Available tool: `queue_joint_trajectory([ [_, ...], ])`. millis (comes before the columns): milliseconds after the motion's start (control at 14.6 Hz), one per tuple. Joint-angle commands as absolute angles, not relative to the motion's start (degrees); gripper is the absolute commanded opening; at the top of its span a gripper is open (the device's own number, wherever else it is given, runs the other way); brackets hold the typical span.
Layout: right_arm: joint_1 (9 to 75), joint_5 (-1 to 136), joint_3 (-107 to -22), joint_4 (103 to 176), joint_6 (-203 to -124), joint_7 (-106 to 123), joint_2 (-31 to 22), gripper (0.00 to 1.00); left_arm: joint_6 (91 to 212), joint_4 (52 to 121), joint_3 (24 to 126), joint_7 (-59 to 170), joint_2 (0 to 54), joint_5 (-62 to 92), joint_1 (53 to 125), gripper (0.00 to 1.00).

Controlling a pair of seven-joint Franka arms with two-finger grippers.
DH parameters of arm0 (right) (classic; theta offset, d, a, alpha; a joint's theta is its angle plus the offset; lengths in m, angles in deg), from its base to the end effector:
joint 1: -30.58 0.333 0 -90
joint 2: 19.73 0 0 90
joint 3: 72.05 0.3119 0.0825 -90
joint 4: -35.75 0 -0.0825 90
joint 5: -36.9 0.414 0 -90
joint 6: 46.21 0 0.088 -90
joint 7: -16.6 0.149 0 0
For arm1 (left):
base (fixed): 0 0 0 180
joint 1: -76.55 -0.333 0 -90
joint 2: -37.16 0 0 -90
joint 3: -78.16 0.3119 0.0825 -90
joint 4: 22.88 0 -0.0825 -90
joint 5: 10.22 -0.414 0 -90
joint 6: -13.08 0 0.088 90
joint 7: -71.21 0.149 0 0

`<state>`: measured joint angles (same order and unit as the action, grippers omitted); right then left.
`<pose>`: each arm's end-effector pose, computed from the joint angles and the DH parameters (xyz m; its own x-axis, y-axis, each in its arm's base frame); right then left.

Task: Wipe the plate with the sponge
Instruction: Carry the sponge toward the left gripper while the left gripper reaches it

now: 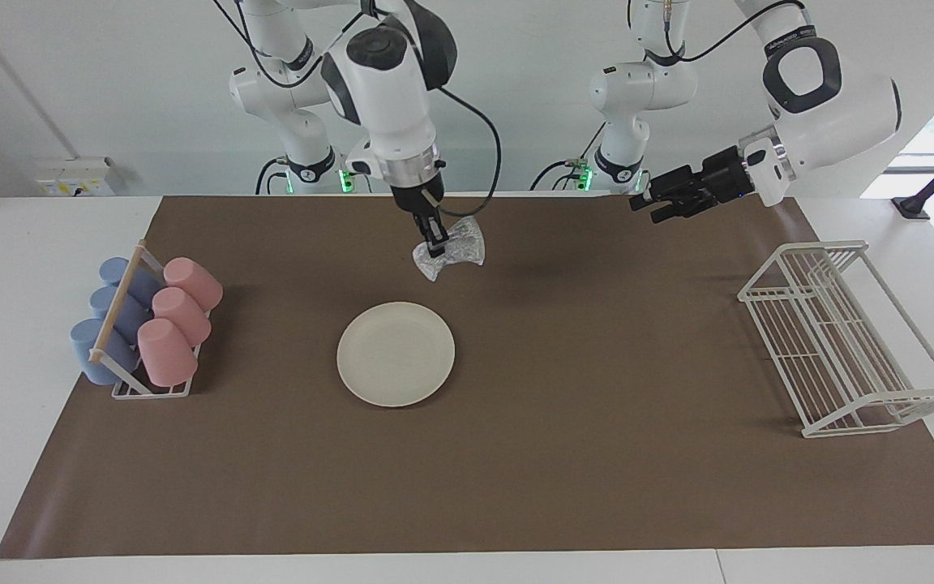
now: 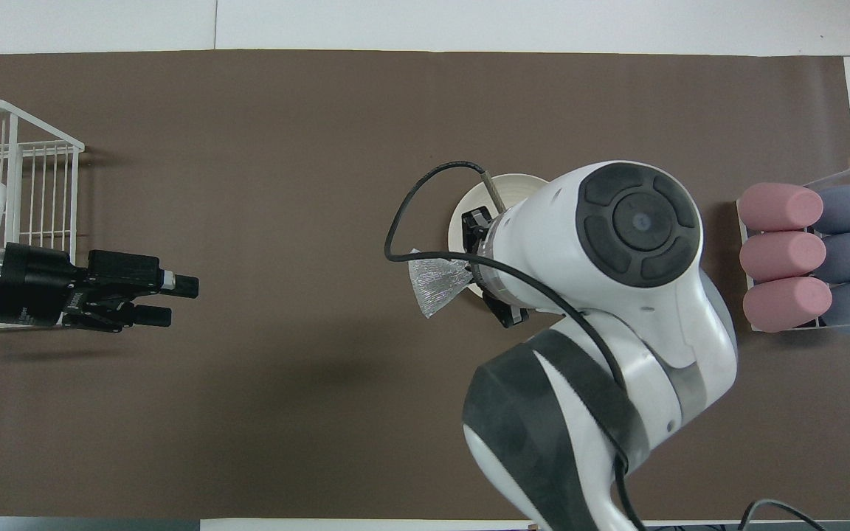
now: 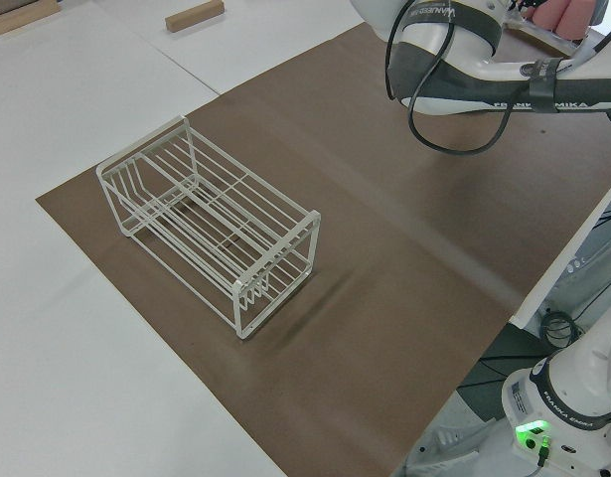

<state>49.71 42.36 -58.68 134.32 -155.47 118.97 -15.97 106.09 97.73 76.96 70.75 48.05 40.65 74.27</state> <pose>0.5271 0.3451 0.4955 0.3215 -0.9377 -0.1314 -0.9457 -0.3110 -0.0945 0.5011 -0.1028 0.4744 0.9480 0.0653 -0.3115 0.2815 -0.6283 0.7252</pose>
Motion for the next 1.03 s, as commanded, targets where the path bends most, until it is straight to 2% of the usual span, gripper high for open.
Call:
queue_joint_trajectory([
  [0,51.5,42.1,-58.3,131.1,-151.3,127.3,-17.4,0.00,110.1,104.5,77.2,69.8,51.1,50.6,77.3,1.00],
  [205,55.5,42.1,-58.3,129.7,-153.1,138.2,-17.5,0.00,112.6,108.2,77.2,69.9,51.2,60.9,79.5,1.00],
  [410,55.7,42.1,-58.2,129.9,-154.4,139.9,-16.8,0.00,117.1,109.0,77.2,69.7,50.5,70.0,84.1,1.00],
  [615,56.4,42.2,-58.2,129.8,-155.3,141.3,-16.7,0.00,118.5,108.3,77.2,69.6,49.6,71.3,86.1,1.00],
  [957,57.0,42.2,-58.2,129.7,-155.2,141.3,-16.7,0.00,121.0,101.6,77.3,66.6,45.1,70.7,91.3,1.00],
])
